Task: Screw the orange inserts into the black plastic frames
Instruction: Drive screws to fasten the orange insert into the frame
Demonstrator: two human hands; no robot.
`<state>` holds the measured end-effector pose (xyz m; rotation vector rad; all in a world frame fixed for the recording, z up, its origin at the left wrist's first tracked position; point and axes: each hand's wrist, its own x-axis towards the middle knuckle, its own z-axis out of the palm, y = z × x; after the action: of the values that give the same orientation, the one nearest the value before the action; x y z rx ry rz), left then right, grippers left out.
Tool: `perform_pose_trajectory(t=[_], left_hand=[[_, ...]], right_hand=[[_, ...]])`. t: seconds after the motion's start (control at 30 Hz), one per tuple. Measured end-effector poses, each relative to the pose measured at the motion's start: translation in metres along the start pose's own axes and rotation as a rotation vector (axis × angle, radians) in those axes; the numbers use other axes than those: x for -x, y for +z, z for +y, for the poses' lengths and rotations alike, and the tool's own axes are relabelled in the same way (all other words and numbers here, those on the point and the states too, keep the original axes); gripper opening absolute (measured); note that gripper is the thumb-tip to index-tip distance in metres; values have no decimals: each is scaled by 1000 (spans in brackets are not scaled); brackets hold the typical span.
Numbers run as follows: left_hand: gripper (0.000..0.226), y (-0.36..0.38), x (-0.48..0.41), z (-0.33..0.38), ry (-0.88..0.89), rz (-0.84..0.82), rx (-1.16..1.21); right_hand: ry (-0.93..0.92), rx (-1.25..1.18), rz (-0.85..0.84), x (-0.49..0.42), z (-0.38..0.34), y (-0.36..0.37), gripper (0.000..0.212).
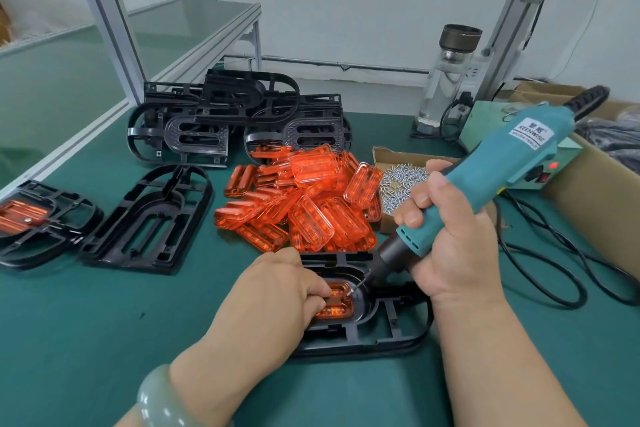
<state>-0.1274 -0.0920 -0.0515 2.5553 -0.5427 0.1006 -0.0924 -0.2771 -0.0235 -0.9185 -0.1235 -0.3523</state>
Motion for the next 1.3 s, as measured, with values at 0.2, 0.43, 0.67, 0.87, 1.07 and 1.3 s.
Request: perform_pose_trajectory(t=[0.2,0.43,0.67,0.87,1.07,1.3], left_hand=[[20,0,0,-1,0,-6,11],[19,-1,-1,3,35,21,-66],[26,0,-1,2,58,-11,-108],[27,0,-3,3,80,-41,-133],[24,0,-3,2,40,-46,-102],[23,1,-3,2,23,-25,-64]], right_hand=[[-38,52,-74,3,-2,5,9],[-33,144,-335,8,-1,20,22],[-24,226,-575,7,6,35,21],[22,138,-467,6,3,27,22],[23,122,-433,6,2,27,15],[20,145,-420,9,0,25,12]])
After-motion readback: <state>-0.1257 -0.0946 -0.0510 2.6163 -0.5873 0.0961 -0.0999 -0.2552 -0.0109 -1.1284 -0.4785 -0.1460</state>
